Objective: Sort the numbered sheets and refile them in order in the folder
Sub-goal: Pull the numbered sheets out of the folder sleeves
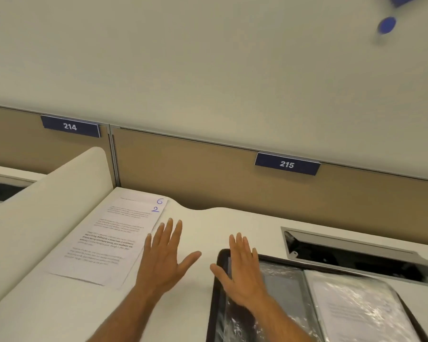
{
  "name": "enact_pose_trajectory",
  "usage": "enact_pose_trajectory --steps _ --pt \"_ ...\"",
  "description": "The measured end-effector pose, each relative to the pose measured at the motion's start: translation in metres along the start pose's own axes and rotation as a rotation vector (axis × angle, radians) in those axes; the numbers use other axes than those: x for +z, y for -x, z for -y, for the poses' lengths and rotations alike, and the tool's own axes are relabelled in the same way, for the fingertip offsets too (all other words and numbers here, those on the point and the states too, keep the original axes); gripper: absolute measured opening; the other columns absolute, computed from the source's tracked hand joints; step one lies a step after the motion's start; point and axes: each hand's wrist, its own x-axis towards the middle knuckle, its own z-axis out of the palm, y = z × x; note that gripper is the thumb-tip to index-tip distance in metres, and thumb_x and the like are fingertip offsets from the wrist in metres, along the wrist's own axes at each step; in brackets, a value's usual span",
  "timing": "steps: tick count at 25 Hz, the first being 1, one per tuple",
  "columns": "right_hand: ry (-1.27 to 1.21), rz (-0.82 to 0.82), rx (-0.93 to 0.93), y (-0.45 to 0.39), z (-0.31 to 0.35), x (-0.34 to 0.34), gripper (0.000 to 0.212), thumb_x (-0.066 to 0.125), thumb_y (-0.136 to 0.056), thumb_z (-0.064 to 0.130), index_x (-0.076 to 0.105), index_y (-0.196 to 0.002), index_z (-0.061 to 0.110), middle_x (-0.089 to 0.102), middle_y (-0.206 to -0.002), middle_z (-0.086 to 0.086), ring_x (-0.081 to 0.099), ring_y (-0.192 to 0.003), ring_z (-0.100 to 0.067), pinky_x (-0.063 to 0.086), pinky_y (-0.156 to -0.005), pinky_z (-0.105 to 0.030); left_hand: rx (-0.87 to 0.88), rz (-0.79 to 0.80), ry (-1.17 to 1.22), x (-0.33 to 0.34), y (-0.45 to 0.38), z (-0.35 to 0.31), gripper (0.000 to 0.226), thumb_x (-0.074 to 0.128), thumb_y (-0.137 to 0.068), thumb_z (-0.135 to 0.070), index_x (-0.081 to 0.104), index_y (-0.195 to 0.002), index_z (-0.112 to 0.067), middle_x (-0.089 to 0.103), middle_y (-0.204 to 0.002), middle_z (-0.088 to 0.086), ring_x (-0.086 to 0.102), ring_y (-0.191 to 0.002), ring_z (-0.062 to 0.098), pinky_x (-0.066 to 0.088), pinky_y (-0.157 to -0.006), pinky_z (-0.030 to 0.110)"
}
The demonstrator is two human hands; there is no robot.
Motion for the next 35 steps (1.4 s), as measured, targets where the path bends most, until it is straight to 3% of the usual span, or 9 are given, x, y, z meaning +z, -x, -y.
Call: enact_pose_trajectory --steps 8,12,15,20,23,25,29,32,35 --pt "0.071 -0.002 0.218 0.102 -0.143 -0.028 0.113 -0.015 -0.065 0.091 -0.027 -0.152 0.02 -0.032 -0.161 0.001 -0.029 -0.149 -0.018 -0.017 -0.122 -0.046 0.184 0.134 0.012 0.045 0.063 -0.127 0.106 0.0 -0.073 -0.097 -0.017 -0.155 -0.032 -0.028 -0.16 -0.005 -0.023 -0.15 0.02 -0.015 -0.121 0.045" --pt "0.139 0.026 0.361 0.142 -0.209 -0.036 0.119 -0.027 -0.055 0.092 -0.028 -0.152 0.023 -0.03 -0.162 -0.001 -0.026 -0.151 -0.023 -0.015 -0.122 -0.05 0.194 0.21 -0.007 0.069 0.087 -0.166 0.102 0.026 -0.082 -0.092 0.016 -0.159 -0.025 0.011 -0.166 0.005 0.012 -0.152 0.031 -0.002 -0.117 0.042" --pt "0.143 0.038 0.417 0.166 -0.247 -0.042 0.124 -0.03 -0.052 0.091 -0.022 -0.155 0.025 -0.027 -0.164 -0.003 -0.023 -0.152 -0.023 -0.014 -0.123 -0.05 0.205 0.266 -0.037 0.085 0.102 -0.193 0.102 0.03 -0.081 -0.092 0.021 -0.159 -0.027 0.014 -0.166 0.002 0.017 -0.151 0.031 -0.004 -0.117 0.045" --pt "0.101 0.03 0.413 0.177 -0.271 -0.049 0.126 -0.028 -0.051 0.093 -0.019 -0.156 0.025 -0.024 -0.165 -0.003 -0.022 -0.152 -0.023 -0.015 -0.123 -0.047 0.184 0.387 -0.081 0.105 0.122 -0.212 0.104 0.038 -0.074 -0.095 0.052 -0.145 -0.02 0.048 -0.15 0.008 0.038 -0.14 0.03 0.001 -0.115 0.045" --pt "0.055 -0.013 0.488 0.178 -0.283 -0.055 0.12 -0.013 -0.061 0.094 -0.012 -0.158 0.023 -0.017 -0.167 -0.006 -0.015 -0.154 -0.026 -0.01 -0.123 -0.045 0.192 0.387 -0.08 0.11 0.123 -0.213 0.1 0.039 -0.074 -0.095 0.058 -0.139 -0.021 0.054 -0.145 0.008 0.034 -0.136 0.023 0.004 -0.115 0.047" --pt "0.003 -0.062 0.587 0.18 -0.291 -0.061 0.107 0.018 -0.08 0.088 -0.004 -0.159 0.018 -0.006 -0.168 -0.011 -0.003 -0.155 -0.029 0.002 -0.125 -0.045 0.185 0.401 -0.085 0.111 0.124 -0.213 0.099 0.039 -0.074 -0.095 0.059 -0.139 -0.022 0.054 -0.144 0.007 0.034 -0.136 0.022 0.006 -0.115 0.047" --pt "-0.184 -0.252 0.722 0.177 -0.293 -0.077 0.095 0.07 -0.08 0.063 0.028 -0.152 0.016 0.046 -0.149 -0.009 0.044 -0.137 -0.029 0.037 -0.114 -0.045 0.163 0.414 -0.068 0.109 0.124 -0.213 0.097 0.039 -0.075 -0.094 0.058 -0.14 -0.024 0.055 -0.144 0.006 0.037 -0.137 0.023 0.007 -0.115 0.046" --pt "-0.392 -0.409 0.764 0.175 -0.295 -0.089 0.065 0.075 -0.087 0.024 0.044 -0.143 0.014 0.063 -0.127 -0.012 0.061 -0.114 -0.031 0.051 -0.099 -0.046 0.126 0.414 -0.067 0.109 0.126 -0.214 0.095 0.038 -0.077 -0.093 0.058 -0.139 -0.024 0.055 -0.144 0.005 0.052 -0.133 0.027 0.008 -0.114 0.046" --pt "-0.467 -0.481 0.843 0.177 -0.299 -0.096 0.045 0.071 -0.089 0.01 0.056 -0.132 0.01 0.07 -0.1 -0.009 0.066 -0.089 -0.026 0.055 -0.085 -0.041 0.126 0.429 -0.079 0.108 0.126 -0.214 0.094 0.038 -0.078 -0.092 0.058 -0.139 -0.024 0.055 -0.144 0.006 0.055 -0.129 0.028 0.009 -0.113 0.046"
